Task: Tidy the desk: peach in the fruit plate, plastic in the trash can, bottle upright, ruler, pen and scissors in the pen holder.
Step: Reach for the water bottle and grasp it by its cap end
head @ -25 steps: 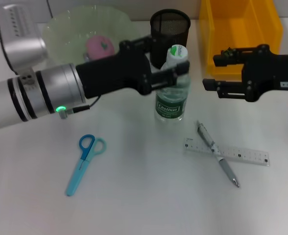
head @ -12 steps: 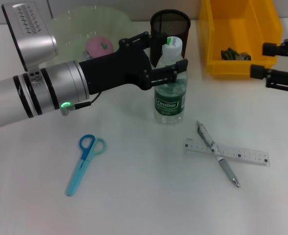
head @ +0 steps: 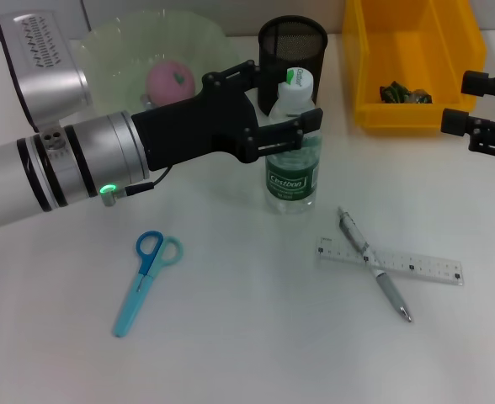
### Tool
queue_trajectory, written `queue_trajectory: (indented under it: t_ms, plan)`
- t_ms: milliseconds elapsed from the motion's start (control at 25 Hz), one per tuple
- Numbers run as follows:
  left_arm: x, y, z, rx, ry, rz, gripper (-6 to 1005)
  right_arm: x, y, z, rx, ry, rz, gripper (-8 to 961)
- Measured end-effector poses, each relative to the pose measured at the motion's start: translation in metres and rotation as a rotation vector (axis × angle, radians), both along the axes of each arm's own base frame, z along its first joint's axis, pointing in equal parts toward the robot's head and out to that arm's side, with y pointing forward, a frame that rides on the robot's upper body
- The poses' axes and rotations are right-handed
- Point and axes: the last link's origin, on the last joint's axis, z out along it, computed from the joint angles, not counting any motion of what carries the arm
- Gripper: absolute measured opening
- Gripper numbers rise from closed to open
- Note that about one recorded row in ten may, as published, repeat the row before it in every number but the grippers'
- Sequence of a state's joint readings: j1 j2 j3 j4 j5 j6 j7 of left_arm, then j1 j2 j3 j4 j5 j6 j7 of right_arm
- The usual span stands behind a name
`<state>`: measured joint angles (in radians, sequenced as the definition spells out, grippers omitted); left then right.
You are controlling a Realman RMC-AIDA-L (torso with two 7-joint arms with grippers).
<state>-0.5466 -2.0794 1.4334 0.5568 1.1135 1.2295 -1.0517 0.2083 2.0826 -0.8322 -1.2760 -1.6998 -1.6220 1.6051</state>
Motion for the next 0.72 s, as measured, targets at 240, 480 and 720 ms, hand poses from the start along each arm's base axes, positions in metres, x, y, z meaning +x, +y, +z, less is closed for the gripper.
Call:
queue_trajectory:
  t_ms: [240, 480, 720]
  plan:
    - [0.0020, -0.0042, 0.0022, 0.007, -0.018, -0.032, 808, -0.0023, 0.0011, -0.0016, -0.007, -0.002, 0.010, 622]
    - [0.0035, -0.0038, 0.0055, 0.027, -0.041, -0.037, 806, -0.0024, 0.0011, -0.0023, -0.009, -0.001, 0.010, 622]
    - [0.0012, 0.0015, -0.0004, 0.041, 0.002, -0.015, 805, -0.0012, 0.0006, -0.0033, -0.012, 0.005, 0.006, 622]
